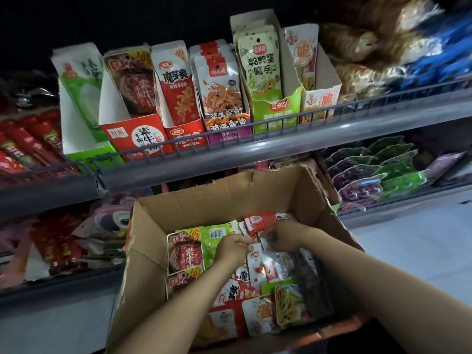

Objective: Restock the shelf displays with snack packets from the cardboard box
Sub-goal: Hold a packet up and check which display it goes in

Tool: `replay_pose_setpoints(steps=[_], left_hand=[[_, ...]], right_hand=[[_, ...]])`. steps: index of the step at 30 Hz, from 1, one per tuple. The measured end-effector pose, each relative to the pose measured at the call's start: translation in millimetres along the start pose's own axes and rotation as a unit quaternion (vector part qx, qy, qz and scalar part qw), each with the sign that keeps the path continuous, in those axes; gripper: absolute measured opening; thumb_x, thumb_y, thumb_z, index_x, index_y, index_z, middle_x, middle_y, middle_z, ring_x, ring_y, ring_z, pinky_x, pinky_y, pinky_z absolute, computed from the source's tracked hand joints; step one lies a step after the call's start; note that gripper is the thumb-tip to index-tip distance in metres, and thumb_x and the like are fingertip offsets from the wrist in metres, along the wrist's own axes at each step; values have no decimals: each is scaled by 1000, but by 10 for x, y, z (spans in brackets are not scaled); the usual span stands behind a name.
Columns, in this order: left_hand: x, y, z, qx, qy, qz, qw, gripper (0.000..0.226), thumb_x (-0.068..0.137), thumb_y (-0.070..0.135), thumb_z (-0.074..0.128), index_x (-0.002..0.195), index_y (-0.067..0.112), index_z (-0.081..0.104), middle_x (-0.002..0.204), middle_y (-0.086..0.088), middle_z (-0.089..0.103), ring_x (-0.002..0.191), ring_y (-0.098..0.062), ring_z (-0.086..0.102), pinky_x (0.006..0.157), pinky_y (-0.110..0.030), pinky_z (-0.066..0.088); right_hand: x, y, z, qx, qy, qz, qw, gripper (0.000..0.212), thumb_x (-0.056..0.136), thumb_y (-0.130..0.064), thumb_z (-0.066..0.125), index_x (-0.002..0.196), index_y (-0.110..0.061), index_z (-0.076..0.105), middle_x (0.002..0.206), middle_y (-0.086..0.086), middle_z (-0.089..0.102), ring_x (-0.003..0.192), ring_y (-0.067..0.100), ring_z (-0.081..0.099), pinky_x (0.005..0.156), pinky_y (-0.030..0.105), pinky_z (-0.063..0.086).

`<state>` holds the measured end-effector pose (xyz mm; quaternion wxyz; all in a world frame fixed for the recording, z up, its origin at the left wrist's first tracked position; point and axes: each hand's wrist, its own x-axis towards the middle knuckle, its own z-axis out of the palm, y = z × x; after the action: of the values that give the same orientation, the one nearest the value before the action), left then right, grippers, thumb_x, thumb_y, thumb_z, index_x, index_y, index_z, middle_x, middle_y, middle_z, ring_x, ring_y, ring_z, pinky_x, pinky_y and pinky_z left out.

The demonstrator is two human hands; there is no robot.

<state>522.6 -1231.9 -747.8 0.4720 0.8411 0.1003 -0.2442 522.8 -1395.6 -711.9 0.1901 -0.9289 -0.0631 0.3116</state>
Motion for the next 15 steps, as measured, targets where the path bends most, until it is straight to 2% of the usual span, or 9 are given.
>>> replay_pose_setpoints(steps=[2,4,7,9,12,15], left_hand=[[-29,20,-90,-3,8,4,1000,12,86,8,67,83,19,69,91,4,64,85,-18,62,83,-31,52],[-79,69,-215,-22,12,8,1000,12,88,9,64,83,19,68,91,0,67,77,-18,62,78,-34,54],[-166,164,-437,-50,12,29,998,11,91,9,61,91,17,68,98,-1,68,86,-14,64,69,-22,55],[-269,242,-594,-83,11,41,996,12,91,8,59,92,16,68,94,1,69,82,-11,66,63,-16,53],[-433,350,-820,-129,14,67,989,13,91,7,60,98,11,70,89,-1,72,77,-10,68,63,-16,54],[-569,470,-985,-148,28,104,983,14,90,9,61,96,16,71,93,-3,73,80,-12,69,67,-18,55]], right_hand=[[-12,-31,-25,25,16,-12,999,43,90,-31,61,131,-20,54,136,0,54,123,17,50,101,24,37],[-22,-66,-52,49,43,-30,997,35,91,-28,61,125,-23,60,132,-2,57,119,16,52,98,23,39],[-51,-126,-121,112,98,-51,988,32,89,-31,62,120,-26,63,124,-4,61,113,15,57,95,24,42],[-106,-200,-186,152,136,-63,977,33,89,-34,62,120,-25,63,120,-8,62,108,11,58,92,22,44],[-185,-334,-258,239,164,-84,953,30,89,-30,63,118,-22,64,109,-8,65,98,9,62,82,19,48],[-266,-493,-313,325,163,-107,926,18,88,-28,64,101,-16,69,94,-1,72,86,13,69,76,23,54]])
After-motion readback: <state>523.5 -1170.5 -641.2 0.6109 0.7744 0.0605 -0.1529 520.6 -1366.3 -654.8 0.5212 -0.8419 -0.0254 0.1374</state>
